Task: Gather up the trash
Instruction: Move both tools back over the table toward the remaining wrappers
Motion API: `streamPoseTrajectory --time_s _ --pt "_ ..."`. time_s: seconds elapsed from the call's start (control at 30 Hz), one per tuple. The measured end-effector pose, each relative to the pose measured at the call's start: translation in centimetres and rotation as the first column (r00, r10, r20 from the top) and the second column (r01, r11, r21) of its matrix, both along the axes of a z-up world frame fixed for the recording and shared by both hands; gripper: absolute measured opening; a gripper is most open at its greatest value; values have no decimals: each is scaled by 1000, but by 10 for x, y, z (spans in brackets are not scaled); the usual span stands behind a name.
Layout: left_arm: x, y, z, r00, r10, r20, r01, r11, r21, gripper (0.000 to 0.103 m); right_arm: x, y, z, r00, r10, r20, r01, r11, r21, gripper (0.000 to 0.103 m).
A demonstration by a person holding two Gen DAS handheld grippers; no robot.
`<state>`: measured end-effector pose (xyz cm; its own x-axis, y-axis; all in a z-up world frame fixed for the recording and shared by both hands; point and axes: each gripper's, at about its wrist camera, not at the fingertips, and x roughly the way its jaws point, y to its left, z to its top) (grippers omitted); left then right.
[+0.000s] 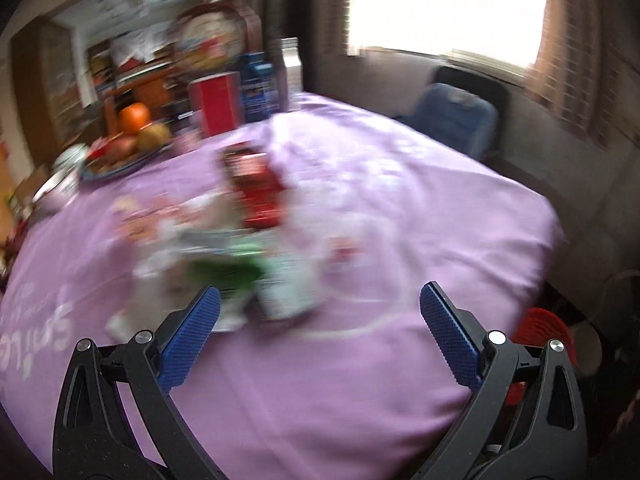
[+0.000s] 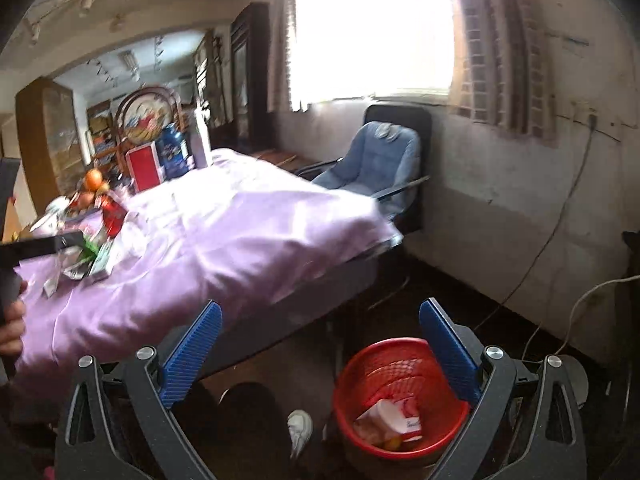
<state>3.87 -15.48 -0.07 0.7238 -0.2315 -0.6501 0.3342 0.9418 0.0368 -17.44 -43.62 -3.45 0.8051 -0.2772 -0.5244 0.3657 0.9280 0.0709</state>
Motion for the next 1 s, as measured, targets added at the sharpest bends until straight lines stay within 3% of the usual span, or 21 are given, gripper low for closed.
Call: streamPoseTrajectory --time_s 0.2,0.4,0.8,1.0 --pt "32 90 -5 983 179 -40 -179 984 12 96 28 42 -2 989 140 -46 -141 990 -19 97" --pt "59 137 -9 963 249 -99 -249 968 19 96 50 75 -1 970 240 -40 -240 971 -14 97" --pt "92 123 -25 970 169 -172 -161 985 61 96 91 116 5 940 337 -56 -337 941 13 97" --pt "111 147 -33 955 247 -164 -229 966 122 96 101 122 3 937 343 -75 -342 939 20 97"
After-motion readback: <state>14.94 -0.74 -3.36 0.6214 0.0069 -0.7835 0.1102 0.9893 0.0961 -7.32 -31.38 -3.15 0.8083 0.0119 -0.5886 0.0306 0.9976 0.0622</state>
